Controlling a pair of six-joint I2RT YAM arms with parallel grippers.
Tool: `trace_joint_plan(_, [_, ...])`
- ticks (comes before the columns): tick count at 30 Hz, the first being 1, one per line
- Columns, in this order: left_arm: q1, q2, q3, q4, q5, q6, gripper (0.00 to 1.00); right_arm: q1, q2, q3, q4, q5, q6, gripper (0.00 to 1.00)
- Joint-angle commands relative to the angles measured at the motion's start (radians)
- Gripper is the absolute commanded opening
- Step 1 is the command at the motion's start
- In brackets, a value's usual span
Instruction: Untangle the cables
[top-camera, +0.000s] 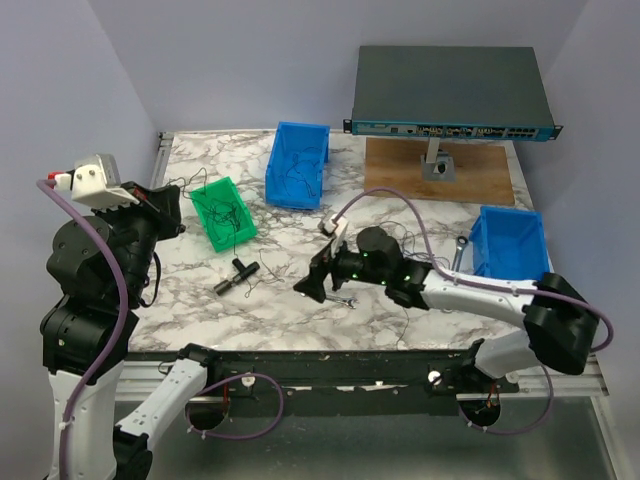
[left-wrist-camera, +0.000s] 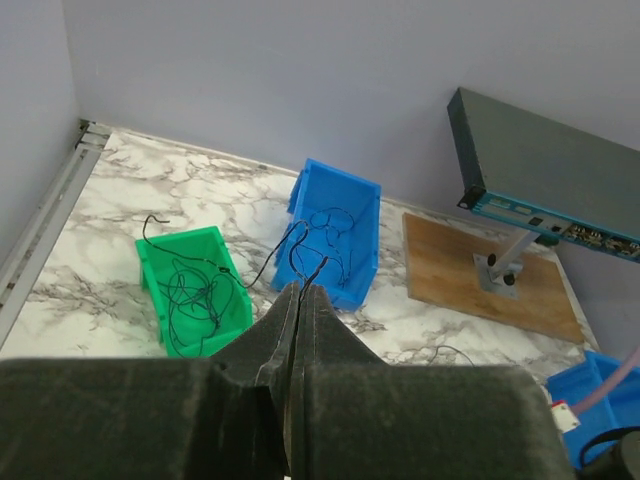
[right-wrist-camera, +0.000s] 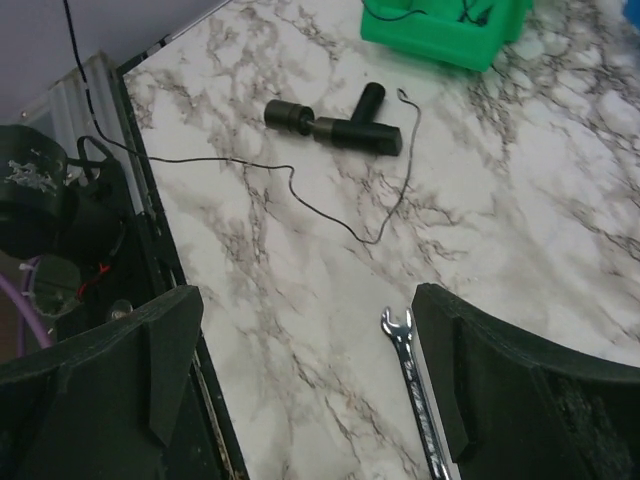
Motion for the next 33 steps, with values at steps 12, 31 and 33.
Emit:
trace_joint_plan(12, [0.006,0.01,0.062,-0.053,0.069,-0.001,0.0,0.197,0.517,0.285,0.21,0.243,-0.2,0.85])
trace_joint_plan(31, [0.004,0.478,0.209,-0.132,0.355,0.015,0.0,0.045,0.323,0.278,0.203,0.294,0.044,0.01])
trace_joint_plan(33, [0.004,0.592,0.278,-0.136,0.383,0.014,0.0,-0.012,0.348,0.327,0.168,0.262,0.094,0.01])
